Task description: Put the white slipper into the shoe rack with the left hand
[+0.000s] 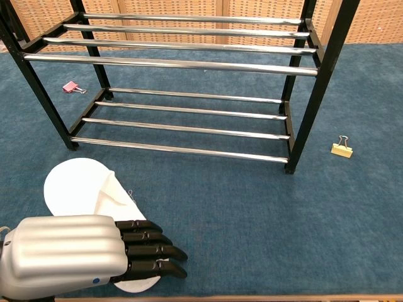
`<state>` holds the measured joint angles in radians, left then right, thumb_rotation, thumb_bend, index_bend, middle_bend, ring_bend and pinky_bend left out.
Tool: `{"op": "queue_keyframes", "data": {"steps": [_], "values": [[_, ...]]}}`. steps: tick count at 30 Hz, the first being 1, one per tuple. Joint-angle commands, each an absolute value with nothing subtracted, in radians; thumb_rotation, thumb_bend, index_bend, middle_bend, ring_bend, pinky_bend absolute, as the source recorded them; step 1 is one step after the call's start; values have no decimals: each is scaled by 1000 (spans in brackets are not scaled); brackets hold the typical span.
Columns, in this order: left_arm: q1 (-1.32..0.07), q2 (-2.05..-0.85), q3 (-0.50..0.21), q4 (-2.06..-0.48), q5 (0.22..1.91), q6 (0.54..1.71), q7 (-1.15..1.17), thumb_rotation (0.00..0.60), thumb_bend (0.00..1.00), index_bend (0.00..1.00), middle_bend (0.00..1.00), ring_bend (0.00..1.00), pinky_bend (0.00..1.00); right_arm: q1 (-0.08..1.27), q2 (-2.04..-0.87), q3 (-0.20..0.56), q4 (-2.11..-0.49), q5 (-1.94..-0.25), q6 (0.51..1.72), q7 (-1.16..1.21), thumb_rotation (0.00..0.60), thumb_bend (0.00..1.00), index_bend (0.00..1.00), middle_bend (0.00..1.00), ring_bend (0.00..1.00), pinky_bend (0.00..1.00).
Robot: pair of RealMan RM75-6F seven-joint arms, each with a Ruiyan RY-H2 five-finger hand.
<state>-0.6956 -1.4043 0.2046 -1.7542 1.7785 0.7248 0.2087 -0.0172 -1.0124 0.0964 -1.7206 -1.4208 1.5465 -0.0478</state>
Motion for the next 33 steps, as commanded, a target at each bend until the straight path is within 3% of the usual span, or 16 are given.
{"op": "queue_keyframes", "data": {"steps": [1, 17, 33], "values": [[-699, -1400, 215, -1757, 1782, 730, 200, 600, 0, 2, 0, 0, 0, -17, -1012, 96, -1721, -1422, 1546, -48, 600, 0, 0, 0, 0, 0], [-702, -1317, 328, -1747, 1872, 808, 123, 600, 0, 23, 0, 8, 41, -15, -1016, 95, -1723, -1420, 1543, -56, 600, 0, 0, 0, 0, 0], [-689, -1223, 455, -1693, 2018, 959, 7, 600, 0, 33, 0, 18, 41, -14, -1017, 94, -1726, -1418, 1541, -63, 600, 0, 0, 0, 0, 0]]}}
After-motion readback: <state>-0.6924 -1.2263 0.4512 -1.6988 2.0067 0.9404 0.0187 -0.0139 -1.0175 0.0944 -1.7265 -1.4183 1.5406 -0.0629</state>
